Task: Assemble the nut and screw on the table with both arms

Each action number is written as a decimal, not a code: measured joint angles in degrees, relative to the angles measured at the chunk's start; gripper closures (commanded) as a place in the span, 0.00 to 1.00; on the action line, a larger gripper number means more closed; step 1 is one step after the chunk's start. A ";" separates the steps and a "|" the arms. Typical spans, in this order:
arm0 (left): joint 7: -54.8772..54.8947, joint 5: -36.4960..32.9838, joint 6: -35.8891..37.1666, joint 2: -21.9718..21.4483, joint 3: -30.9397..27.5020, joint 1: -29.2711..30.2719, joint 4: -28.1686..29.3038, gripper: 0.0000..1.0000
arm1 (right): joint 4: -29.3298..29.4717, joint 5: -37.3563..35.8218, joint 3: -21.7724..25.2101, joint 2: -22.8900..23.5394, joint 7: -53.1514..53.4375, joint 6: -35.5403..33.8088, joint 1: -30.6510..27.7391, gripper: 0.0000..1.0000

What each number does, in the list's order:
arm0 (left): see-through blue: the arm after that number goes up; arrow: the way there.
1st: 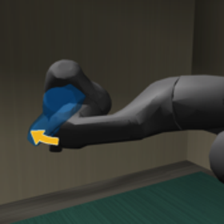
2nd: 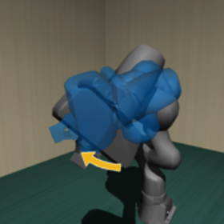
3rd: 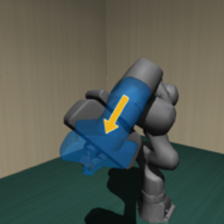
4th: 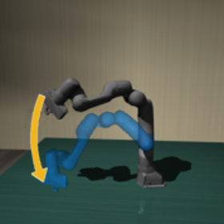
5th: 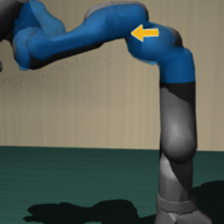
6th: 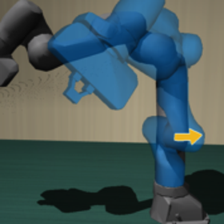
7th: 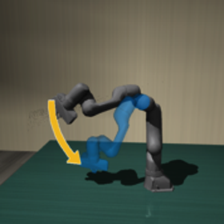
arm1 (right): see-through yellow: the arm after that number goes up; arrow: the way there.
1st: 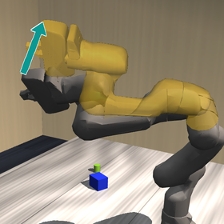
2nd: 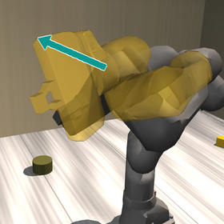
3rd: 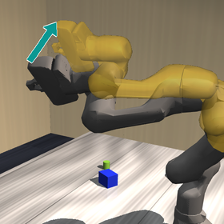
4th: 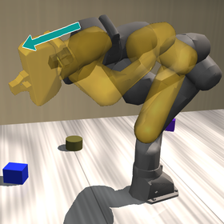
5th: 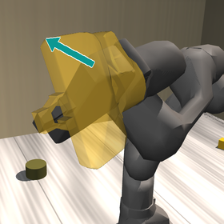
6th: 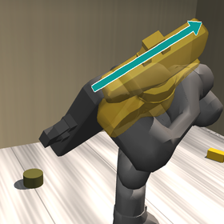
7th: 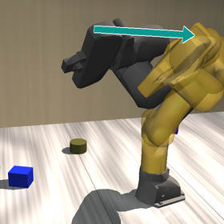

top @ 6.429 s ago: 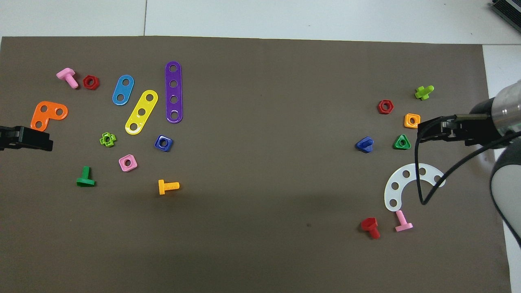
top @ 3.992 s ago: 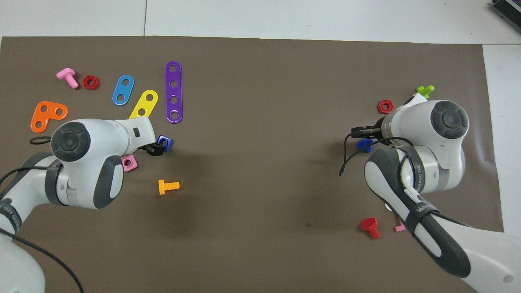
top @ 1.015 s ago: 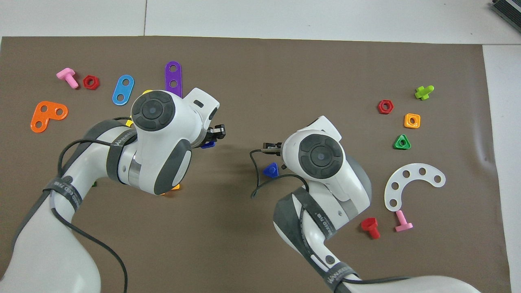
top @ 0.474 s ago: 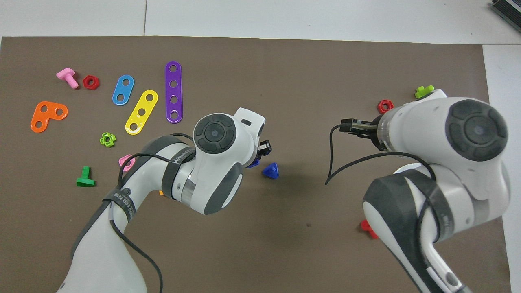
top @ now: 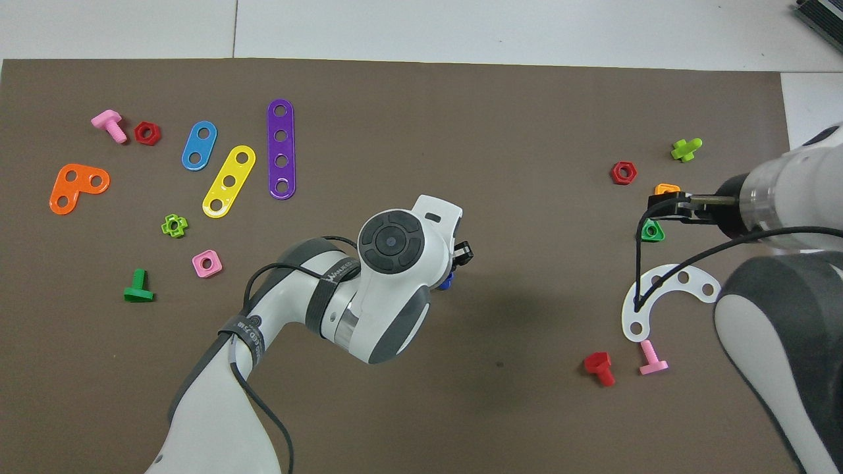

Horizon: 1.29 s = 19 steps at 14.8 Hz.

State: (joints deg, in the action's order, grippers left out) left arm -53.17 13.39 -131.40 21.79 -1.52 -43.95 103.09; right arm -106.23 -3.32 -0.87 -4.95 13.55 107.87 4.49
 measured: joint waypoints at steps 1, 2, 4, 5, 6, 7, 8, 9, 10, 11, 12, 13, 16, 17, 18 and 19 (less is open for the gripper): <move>-0.01 0.00 -0.04 0.09 -0.07 0.00 -0.19 1.00 | 1.28 0.00 -0.02 0.02 -0.90 -1.25 -0.33 0.01; -0.01 0.00 -0.05 0.09 -0.11 0.00 -0.20 1.00 | 2.60 0.00 -0.01 0.08 -1.59 -2.59 -0.50 0.01; -0.01 0.00 -0.11 0.40 -0.10 -0.05 -0.07 1.00 | 5.38 0.00 -0.02 0.35 -2.15 -5.63 -0.61 0.01; -0.01 0.00 -0.58 0.84 -0.06 -0.19 0.05 1.00 | 6.56 0.00 -0.02 0.47 -2.54 -6.91 -0.67 0.01; -0.01 0.00 -1.58 1.41 -0.06 -0.43 0.30 1.00 | 7.52 0.00 -0.02 0.57 -2.98 -7.89 -0.75 0.01; -0.01 0.00 -2.70 1.92 -0.06 -0.66 0.78 1.00 | 8.15 0.00 -0.03 0.62 -3.42 -8.58 -0.87 0.01; -0.01 0.00 -3.74 2.31 -0.05 -0.82 1.52 1.00 | 8.55 0.10 -0.04 0.63 -3.85 -9.20 -0.99 0.01; 0.01 0.00 -4.92 2.50 0.00 -0.93 2.45 1.00 | 8.77 0.48 -0.03 0.63 -4.03 -9.79 -1.10 0.01; 0.01 0.00 -5.85 2.20 -0.02 -1.10 3.09 1.00 | 8.84 0.89 -0.03 0.63 -4.08 -10.31 -1.13 0.01; 0.01 0.00 -6.68 1.92 -0.10 -1.25 3.70 1.00 | 8.84 1.10 -0.04 0.63 -4.09 -10.94 -1.13 0.01; 0.01 0.00 -7.20 1.74 -0.11 -1.30 4.08 0.88 | 8.84 1.18 -0.04 0.63 -4.09 -11.38 -1.13 0.01; 0.01 0.00 -7.53 1.66 -0.13 -1.30 4.24 0.20 | 8.82 1.24 -0.04 0.62 -4.10 -11.59 -1.13 0.01; 2.73 0.00 -10.13 1.85 -0.89 -0.72 4.25 0.00 | 8.73 1.27 -0.04 0.63 -4.50 -11.72 -1.32 0.01; 3.87 0.00 -10.78 1.88 -1.11 0.17 4.14 0.00 | 8.71 1.27 -0.04 0.63 -4.72 -11.76 -1.44 0.01; 4.81 0.00 -10.91 1.88 -1.25 1.41 3.82 0.00 | 8.70 1.28 -0.04 0.63 -4.83 -11.89 -1.56 0.01; 5.49 0.00 -10.91 1.84 -1.32 2.82 3.36 0.00 | 8.70 1.28 -0.05 0.65 -4.86 -11.96 -1.62 0.01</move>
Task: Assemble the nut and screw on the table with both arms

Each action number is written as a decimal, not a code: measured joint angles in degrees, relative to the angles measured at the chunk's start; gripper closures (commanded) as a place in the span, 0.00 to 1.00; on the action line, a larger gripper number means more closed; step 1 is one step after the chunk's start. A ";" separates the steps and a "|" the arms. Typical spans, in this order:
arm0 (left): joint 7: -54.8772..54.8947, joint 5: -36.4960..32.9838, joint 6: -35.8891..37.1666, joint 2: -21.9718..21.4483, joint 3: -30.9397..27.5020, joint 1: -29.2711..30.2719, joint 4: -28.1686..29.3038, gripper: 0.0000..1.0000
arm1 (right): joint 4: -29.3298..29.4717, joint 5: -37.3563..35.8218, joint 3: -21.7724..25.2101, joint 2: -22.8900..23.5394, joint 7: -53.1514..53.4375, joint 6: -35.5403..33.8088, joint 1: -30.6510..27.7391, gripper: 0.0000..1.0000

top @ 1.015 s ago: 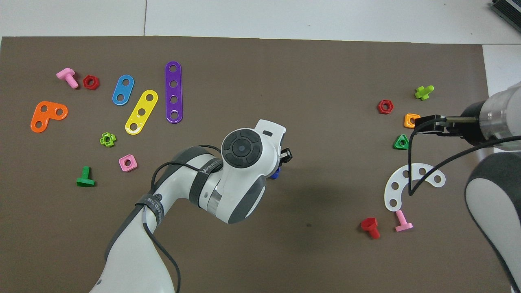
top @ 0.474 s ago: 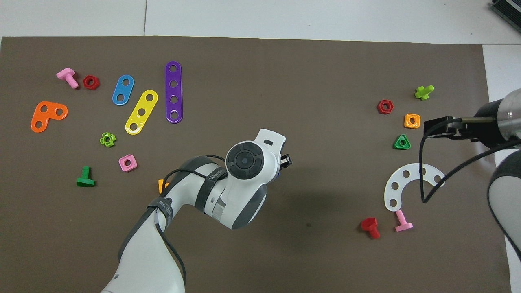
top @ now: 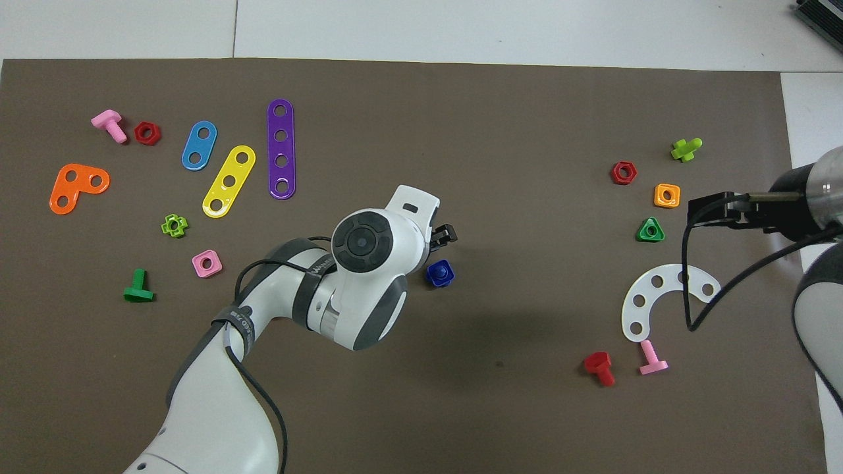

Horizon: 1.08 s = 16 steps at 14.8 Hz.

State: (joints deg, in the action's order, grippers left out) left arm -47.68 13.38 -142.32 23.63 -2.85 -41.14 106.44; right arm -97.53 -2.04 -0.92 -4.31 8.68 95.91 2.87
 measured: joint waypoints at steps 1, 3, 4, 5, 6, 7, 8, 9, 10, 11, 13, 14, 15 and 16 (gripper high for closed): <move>0.48 0.00 0.02 -0.17 -0.12 1.43 -0.57 0.00 | 0.01 0.00 -0.01 0.01 -0.01 0.00 -0.01 0.01; 3.18 0.00 1.84 -1.71 -0.29 4.93 -1.70 0.00 | 0.36 0.00 -0.02 0.10 -0.02 0.00 -0.07 0.01; 6.52 0.00 5.43 -3.45 -0.37 7.28 -2.26 0.00 | 0.74 0.00 -0.02 0.24 -0.02 0.00 -0.11 0.01; 10.89 0.00 10.55 -5.73 -0.47 9.88 -2.72 0.00 | 1.12 0.01 -0.02 0.40 -0.02 0.00 -0.13 0.01; 15.81 0.00 16.28 -8.32 -0.59 12.62 -3.03 0.00 | 1.36 0.01 -0.02 0.53 -0.02 -0.02 -0.15 0.01; 21.19 0.00 22.14 -11.08 -0.72 15.59 -3.26 0.00 | 1.53 0.01 -0.02 0.64 -0.02 -0.07 -0.19 0.01; 26.42 0.00 27.39 -13.57 -0.82 18.56 -3.43 0.00 | 1.62 0.02 -0.02 0.72 -0.02 -0.28 -0.22 0.01; 31.47 -0.01 32.12 -15.65 -0.91 21.50 -3.72 0.00 | 1.65 0.03 -0.02 0.79 -0.03 -0.66 -0.23 0.01; 36.56 -0.31 36.40 -17.20 -0.99 24.38 -4.34 0.00 | 1.64 0.05 -0.03 0.85 -0.03 -1.27 -0.23 0.01; 42.08 -1.73 40.06 -18.25 -1.02 27.29 -5.37 0.00 | 1.58 0.08 -0.04 0.89 -0.03 -1.80 -0.23 0.01; 51.65 -9.05 42.33 -19.06 -1.08 31.90 -8.45 0.00 | 1.31 0.11 -0.05 0.91 -0.03 -2.43 -0.23 0.01; 54.50 -12.50 42.05 -19.12 -1.11 33.34 -10.37 0.00 | 1.19 0.12 -0.06 0.91 -0.03 -2.51 -0.23 0.01; 55.79 -14.34 41.32 -19.14 -1.12 34.40 -12.12 0.00 | 1.11 0.13 -0.06 0.91 -0.03 -2.52 -0.23 0.01; 56.39 -15.04 39.96 -19.15 -1.12 35.15 -13.20 0.00 | 1.08 0.13 -0.05 0.91 -0.03 -2.52 -0.25 0.01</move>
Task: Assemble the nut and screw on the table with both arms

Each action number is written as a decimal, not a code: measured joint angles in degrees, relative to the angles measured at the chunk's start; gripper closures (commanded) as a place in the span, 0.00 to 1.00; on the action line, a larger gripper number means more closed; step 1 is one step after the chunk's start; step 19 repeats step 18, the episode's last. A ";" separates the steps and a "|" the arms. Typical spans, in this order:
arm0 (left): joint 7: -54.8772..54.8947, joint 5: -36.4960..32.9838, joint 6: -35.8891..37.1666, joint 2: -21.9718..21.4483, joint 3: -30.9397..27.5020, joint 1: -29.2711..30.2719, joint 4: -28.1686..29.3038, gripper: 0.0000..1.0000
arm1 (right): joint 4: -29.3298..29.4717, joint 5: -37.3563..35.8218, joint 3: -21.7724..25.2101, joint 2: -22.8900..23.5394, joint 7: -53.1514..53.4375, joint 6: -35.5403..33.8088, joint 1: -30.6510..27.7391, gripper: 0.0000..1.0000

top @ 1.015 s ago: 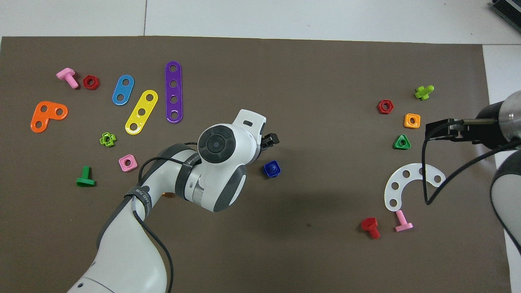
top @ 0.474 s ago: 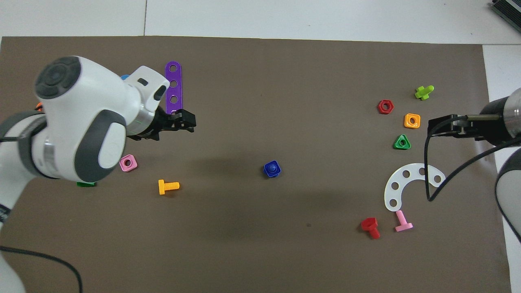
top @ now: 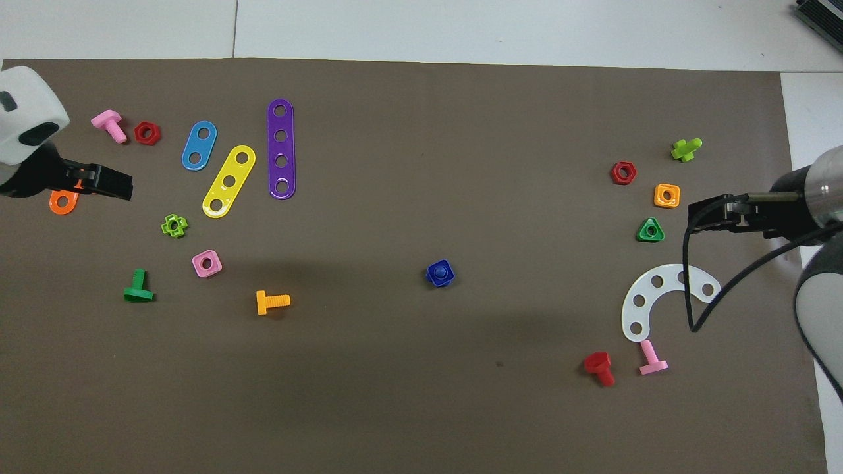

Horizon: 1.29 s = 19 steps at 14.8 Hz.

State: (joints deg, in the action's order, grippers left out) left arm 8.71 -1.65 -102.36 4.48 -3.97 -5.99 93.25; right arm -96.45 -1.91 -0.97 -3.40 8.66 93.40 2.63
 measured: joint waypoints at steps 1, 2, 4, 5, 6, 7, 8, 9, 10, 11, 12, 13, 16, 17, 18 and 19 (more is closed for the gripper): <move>0.34 -0.22 -1.17 0.01 0.04 0.40 -0.34 0.00 | -0.01 0.00 0.01 0.00 0.00 0.00 -0.05 0.01; 0.40 -0.31 -1.85 0.04 0.06 0.47 -0.33 0.00 | -0.02 0.00 0.04 0.00 0.00 0.00 -0.14 0.01; 0.40 -0.40 -2.44 0.10 0.11 0.55 -0.33 0.00 | -0.02 0.00 0.03 0.00 0.00 0.00 -0.50 0.01; 0.40 -0.42 -2.49 0.07 0.10 0.68 -0.34 0.00 | -0.01 0.00 0.03 0.00 0.00 0.00 -0.71 0.01; 0.40 -0.43 -2.47 0.02 0.11 0.83 -0.34 0.00 | 0.00 0.00 0.04 0.00 0.00 0.00 -0.82 0.01; 0.40 -0.43 -2.34 -0.06 0.13 0.97 -0.34 0.00 | 0.02 0.01 0.03 0.00 0.00 0.00 -0.82 0.01; 0.40 -0.43 -1.96 -0.24 0.13 1.03 -0.33 0.00 | 0.06 0.01 0.00 -0.01 0.00 0.00 -0.82 0.01; 0.40 -0.43 -0.91 -0.59 0.14 1.04 -0.33 0.00 | 0.08 0.02 0.00 -0.01 0.00 0.00 -0.82 0.01; 0.40 -0.43 0.59 -1.11 0.16 1.04 -0.32 0.00 | 0.08 0.03 -0.01 -0.01 0.00 0.00 -0.82 0.01; 0.40 -0.44 2.15 -1.67 0.18 1.04 -0.32 0.00 | 0.08 0.04 -0.03 -0.01 0.00 0.00 -0.82 0.01; 0.40 -0.44 3.10 -2.17 0.24 1.04 -0.29 0.00 | 0.08 0.06 -0.06 -0.01 0.00 0.00 -0.81 0.01; 0.40 -0.44 3.40 -2.53 0.40 1.03 -0.21 0.00 | 0.08 0.07 -0.13 -0.01 0.00 0.00 -0.78 0.01; 0.40 -0.44 3.46 -2.72 0.93 1.00 -0.05 0.00 | 0.08 0.09 -0.36 -0.01 0.00 -0.21 -0.74 0.00; 0.40 -0.44 3.46 -2.72 0.97 1.00 0.01 0.00 | 0.08 0.09 -0.42 -0.01 -0.03 -0.22 -0.73 0.00; 0.40 -0.44 3.46 -2.72 0.99 1.00 0.04 0.00 | 0.08 0.09 -0.56 -0.01 -0.08 -0.22 -0.72 0.00; 0.40 -0.44 3.46 -2.72 0.99 1.00 0.04 0.00 | 0.08 0.09 -0.56 -0.01 -0.08 -0.22 -0.72 0.00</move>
